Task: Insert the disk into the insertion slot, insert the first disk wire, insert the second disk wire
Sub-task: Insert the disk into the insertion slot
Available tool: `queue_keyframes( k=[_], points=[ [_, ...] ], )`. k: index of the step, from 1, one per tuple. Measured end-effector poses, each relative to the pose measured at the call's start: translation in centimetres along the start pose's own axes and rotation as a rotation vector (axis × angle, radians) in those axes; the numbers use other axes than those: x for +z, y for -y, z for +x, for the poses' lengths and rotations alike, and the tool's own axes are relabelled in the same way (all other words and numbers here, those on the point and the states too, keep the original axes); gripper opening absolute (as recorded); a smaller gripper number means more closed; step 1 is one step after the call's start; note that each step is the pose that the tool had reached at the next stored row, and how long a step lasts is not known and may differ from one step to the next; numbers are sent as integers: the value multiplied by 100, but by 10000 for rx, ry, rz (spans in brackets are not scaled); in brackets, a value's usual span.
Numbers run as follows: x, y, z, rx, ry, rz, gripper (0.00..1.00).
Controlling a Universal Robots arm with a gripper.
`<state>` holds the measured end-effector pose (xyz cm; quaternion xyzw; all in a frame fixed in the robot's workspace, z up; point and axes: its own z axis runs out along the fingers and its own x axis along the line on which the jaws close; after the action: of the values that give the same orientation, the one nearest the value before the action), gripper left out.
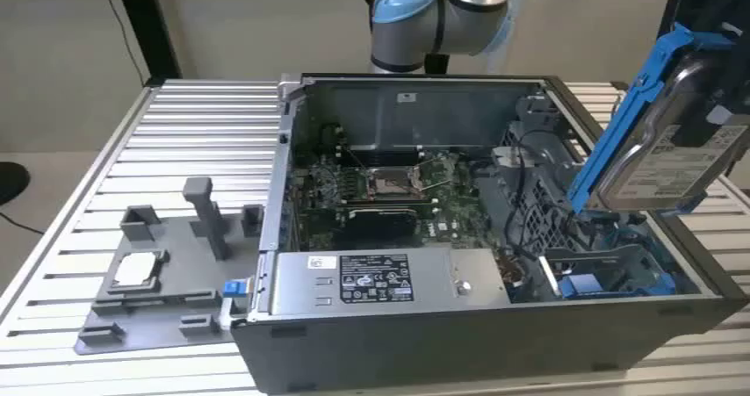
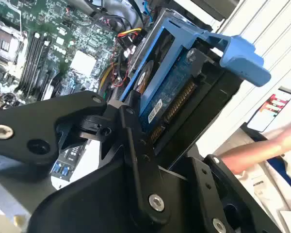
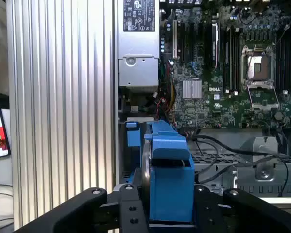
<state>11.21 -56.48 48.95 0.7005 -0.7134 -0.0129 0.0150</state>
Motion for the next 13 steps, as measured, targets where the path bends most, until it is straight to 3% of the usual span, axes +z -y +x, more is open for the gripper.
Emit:
queue_keyframes(
  k=[13],
  points=[
    [16, 19, -1, -1, 0, 0, 0]
  ],
)
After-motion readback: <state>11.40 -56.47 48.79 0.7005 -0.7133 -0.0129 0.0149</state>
